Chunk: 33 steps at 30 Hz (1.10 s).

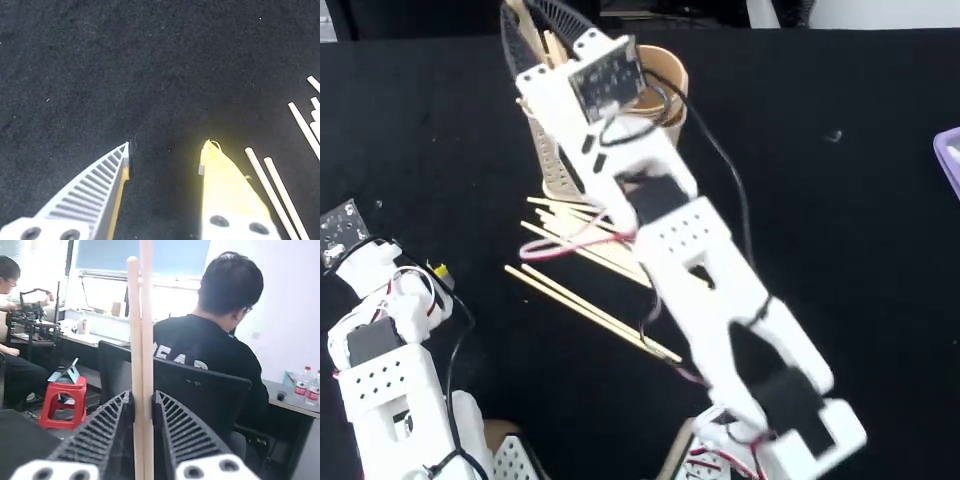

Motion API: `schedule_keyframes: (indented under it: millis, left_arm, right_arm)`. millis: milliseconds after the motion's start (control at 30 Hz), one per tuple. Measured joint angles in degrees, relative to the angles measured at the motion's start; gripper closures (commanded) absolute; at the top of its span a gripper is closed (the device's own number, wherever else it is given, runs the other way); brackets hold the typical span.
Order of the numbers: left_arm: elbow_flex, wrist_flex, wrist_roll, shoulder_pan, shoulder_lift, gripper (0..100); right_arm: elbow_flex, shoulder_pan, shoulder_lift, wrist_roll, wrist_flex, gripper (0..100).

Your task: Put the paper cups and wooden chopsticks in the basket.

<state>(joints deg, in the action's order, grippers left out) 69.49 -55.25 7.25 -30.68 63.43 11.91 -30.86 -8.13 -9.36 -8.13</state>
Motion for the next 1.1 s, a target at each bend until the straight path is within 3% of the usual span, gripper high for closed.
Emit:
schedule_keyframes:
  millis: [200, 333, 700, 933, 1100]
  left_arm:
    - [0.0, 0.0, 0.0, 0.0, 0.0, 77]
    - [0.0, 0.0, 0.0, 0.0, 0.0, 77]
    - [0.0, 0.0, 0.0, 0.0, 0.0, 77]
    - [0.0, 0.0, 0.0, 0.0, 0.0, 77]
    - [0.0, 0.0, 0.0, 0.0, 0.0, 77]
  right_arm:
    - [-2.29, 1.67, 7.3, 0.0, 0.09, 98.0]
    - [-2.46, 2.37, 7.82, 0.09, 4.22, 88.6]
    - [-2.55, 2.2, 3.08, 0.09, 15.74, 88.1]
    - [-2.2, -1.85, -16.53, 0.0, 43.96, 88.2]
    - [8.09, -2.99, -26.73, 0.0, 66.37, 87.8]
